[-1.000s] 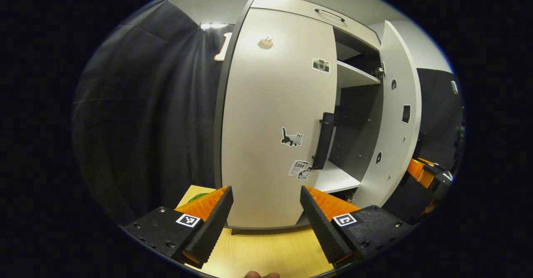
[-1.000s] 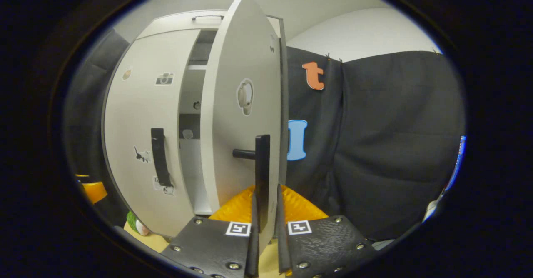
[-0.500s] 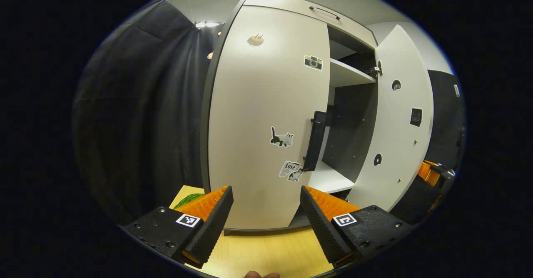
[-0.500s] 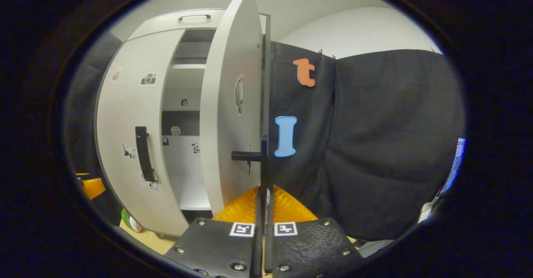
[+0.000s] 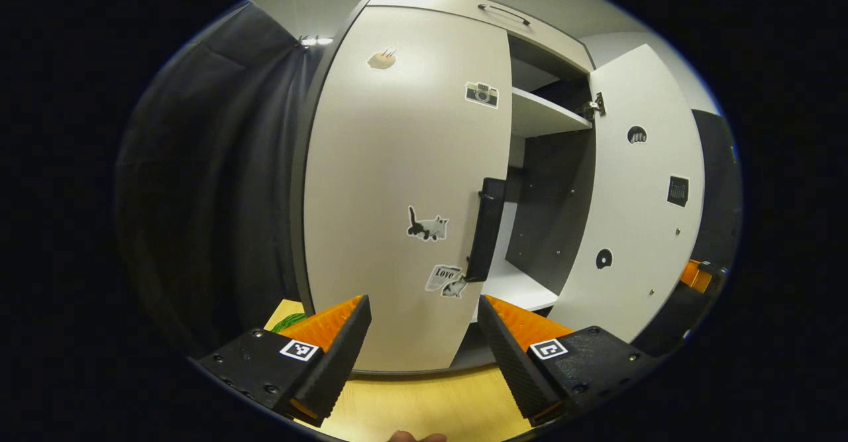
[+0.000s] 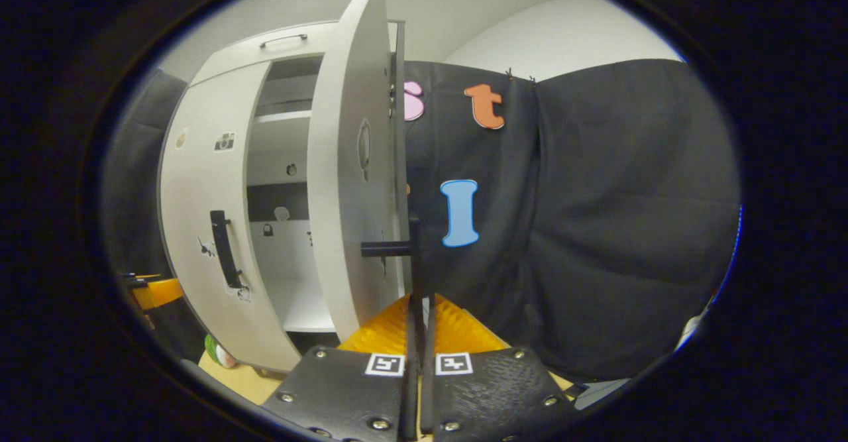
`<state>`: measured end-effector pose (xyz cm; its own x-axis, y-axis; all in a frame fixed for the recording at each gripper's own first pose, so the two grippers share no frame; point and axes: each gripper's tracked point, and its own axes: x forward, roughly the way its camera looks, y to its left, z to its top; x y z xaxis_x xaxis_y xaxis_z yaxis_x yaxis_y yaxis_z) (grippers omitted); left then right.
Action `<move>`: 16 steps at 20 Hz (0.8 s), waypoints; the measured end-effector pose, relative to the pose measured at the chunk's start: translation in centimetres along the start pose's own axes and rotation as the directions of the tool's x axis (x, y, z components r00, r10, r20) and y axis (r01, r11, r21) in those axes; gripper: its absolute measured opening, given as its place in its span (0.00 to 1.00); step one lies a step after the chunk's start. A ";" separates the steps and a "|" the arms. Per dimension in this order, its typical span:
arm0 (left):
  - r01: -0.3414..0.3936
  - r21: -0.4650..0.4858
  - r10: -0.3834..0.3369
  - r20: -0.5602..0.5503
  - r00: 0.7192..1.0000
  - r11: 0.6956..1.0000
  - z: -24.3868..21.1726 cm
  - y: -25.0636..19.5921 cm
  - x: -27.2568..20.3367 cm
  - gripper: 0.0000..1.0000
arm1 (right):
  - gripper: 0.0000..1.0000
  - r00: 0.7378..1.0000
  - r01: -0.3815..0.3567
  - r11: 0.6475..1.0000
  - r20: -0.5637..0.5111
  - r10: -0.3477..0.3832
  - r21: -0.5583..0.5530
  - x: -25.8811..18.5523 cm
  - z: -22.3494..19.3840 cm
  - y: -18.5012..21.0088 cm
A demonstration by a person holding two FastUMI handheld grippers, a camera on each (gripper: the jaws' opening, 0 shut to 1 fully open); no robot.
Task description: Open the right door of the double-door shoe cabinet with the right hand, and open the left door with the left hand.
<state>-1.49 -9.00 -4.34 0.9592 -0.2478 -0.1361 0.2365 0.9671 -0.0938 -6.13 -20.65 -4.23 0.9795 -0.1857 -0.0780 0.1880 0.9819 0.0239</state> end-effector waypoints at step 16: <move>-0.079 0.051 0.076 0.058 0.995 0.996 2.1 -5.1 7.6 0.99 | 0.03 0.966 -0.257 0.966 -0.002 0.257 -0.016 2.3 0.4 -4.0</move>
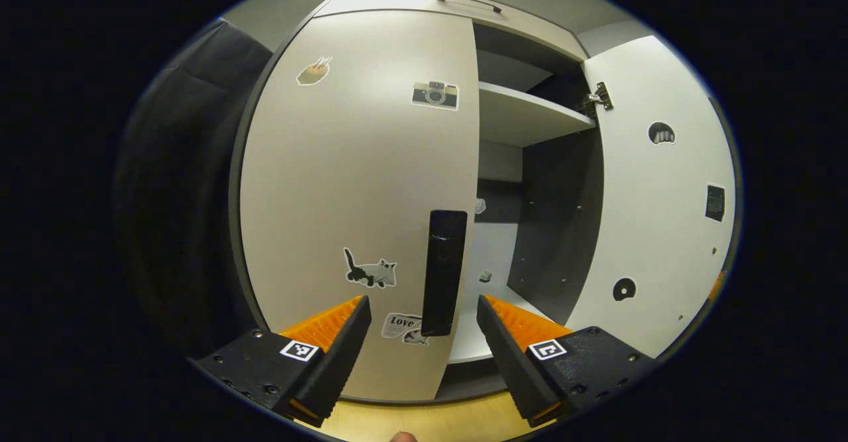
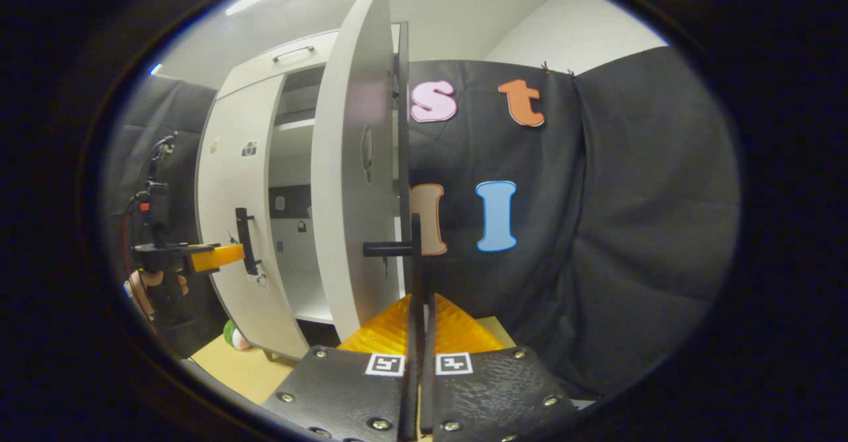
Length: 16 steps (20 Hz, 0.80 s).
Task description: Open the right door of the double-door shoe cabinet with the right hand, and open the left door with the left hand.
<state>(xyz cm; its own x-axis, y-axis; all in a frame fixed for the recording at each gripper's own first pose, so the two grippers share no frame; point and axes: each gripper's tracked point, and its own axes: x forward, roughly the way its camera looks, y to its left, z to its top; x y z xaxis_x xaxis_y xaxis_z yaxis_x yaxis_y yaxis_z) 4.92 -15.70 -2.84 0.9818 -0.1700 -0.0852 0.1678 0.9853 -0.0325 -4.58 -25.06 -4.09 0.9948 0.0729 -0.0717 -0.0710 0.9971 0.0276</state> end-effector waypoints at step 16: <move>-0.073 0.060 0.074 -0.014 0.997 0.996 -0.4 -0.4 4.3 0.57 | 0.03 1.000 0.029 0.999 0.002 -0.029 0.021 -4.1 -1.3 -2.9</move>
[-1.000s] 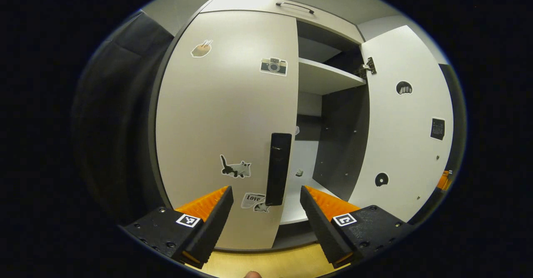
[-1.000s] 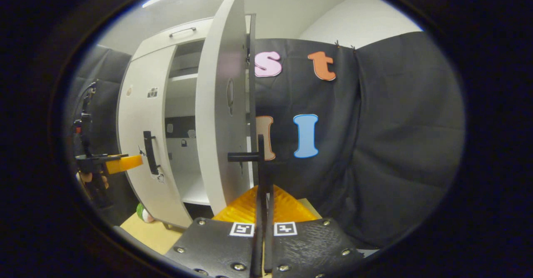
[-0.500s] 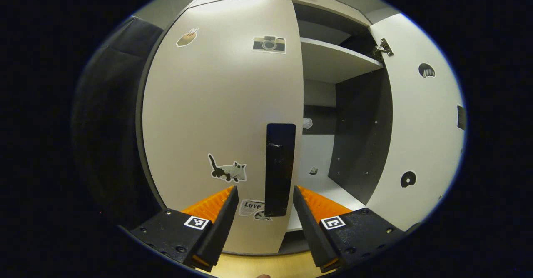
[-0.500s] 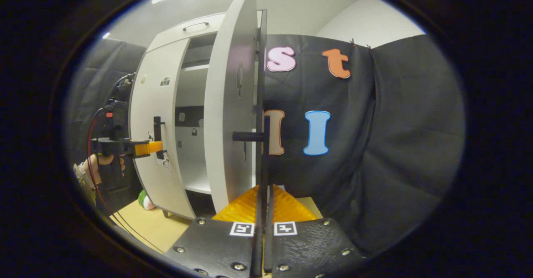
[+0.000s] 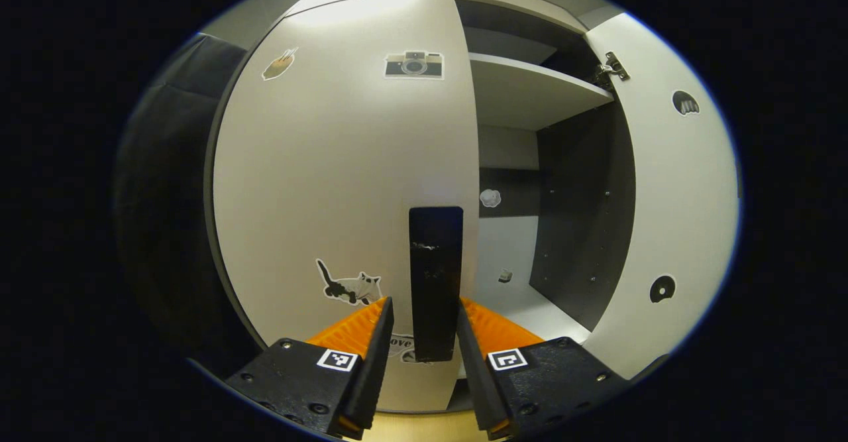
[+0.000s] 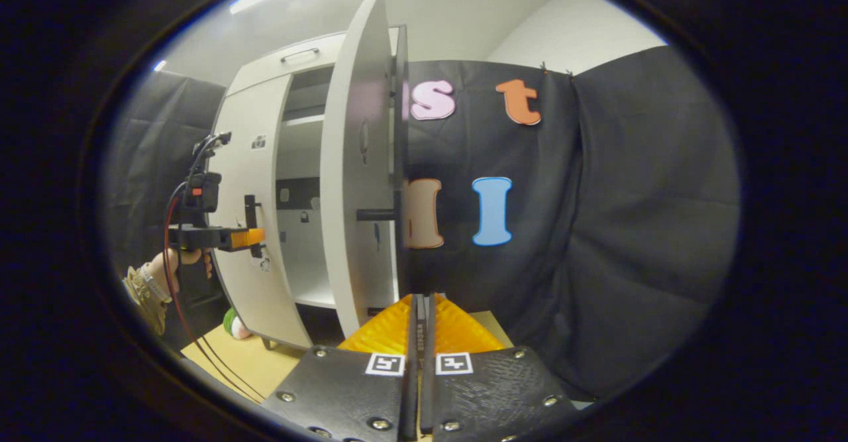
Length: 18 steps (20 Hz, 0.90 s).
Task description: Open the right door of the double-door shoe cabinet with the right hand, and open the left door with the left hand.
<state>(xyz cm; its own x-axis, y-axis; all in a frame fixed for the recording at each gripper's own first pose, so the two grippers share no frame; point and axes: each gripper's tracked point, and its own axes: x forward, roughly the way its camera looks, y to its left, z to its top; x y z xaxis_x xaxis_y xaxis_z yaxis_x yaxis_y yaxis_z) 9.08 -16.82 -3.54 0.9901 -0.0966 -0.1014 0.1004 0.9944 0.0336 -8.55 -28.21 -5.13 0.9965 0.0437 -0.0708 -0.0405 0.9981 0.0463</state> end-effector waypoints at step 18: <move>0.061 -0.012 -0.061 -0.009 0.998 0.998 -1.1 -0.5 -0.8 0.18 | 0.04 0.982 0.163 0.957 0.056 -0.182 0.242 -7.1 0.6 -6.0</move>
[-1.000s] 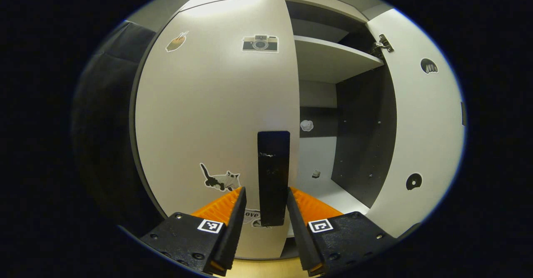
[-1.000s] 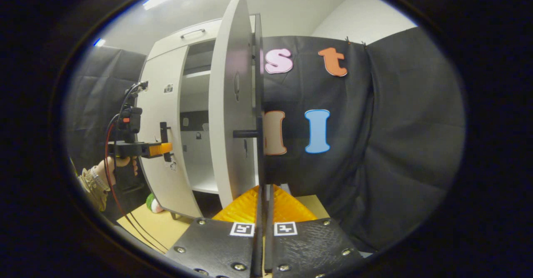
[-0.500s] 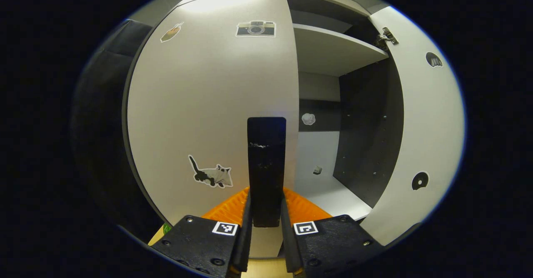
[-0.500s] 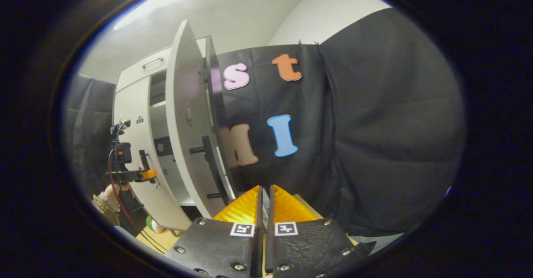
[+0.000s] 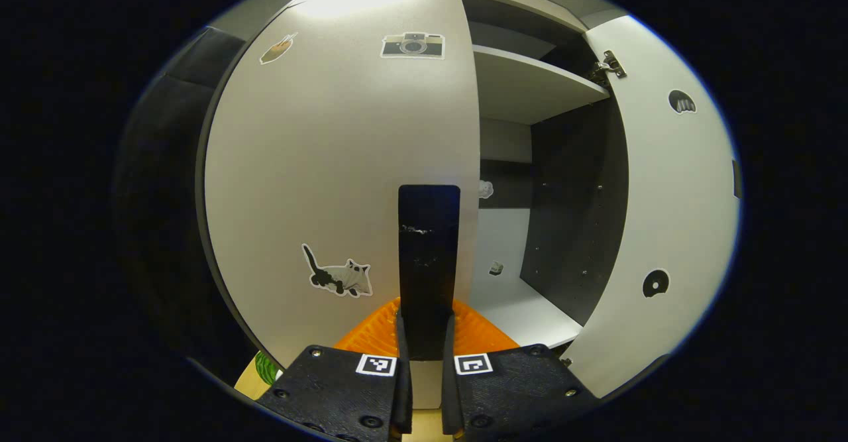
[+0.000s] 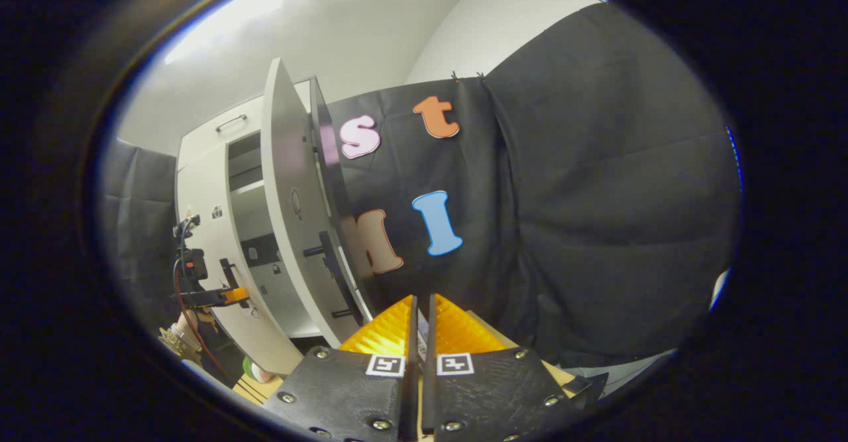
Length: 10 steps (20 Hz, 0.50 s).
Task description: Open the right door of the double-door shoe cabinet with the right hand, and open the left door with the left hand.
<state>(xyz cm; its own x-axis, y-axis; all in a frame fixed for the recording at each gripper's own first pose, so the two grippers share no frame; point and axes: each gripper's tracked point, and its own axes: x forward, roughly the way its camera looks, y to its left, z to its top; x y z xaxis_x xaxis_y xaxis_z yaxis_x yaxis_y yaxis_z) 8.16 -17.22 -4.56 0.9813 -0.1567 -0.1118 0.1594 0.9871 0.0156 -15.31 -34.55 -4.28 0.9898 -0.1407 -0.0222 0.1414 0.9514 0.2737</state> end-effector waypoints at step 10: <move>0.086 -0.008 -0.086 -0.015 0.996 0.996 -0.1 0.5 -1.4 0.16 | 0.04 0.998 -0.069 0.997 -0.010 0.069 -0.037 0.0 -0.8 3.7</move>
<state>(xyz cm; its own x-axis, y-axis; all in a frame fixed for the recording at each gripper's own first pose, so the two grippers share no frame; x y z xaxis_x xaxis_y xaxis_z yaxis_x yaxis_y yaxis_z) 6.80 -16.54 -4.54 0.9621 -0.2407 -0.1279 0.2425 0.9701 -0.0017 -14.78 -30.76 -4.01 0.9973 -0.0722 -0.0128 0.0732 0.9684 0.2384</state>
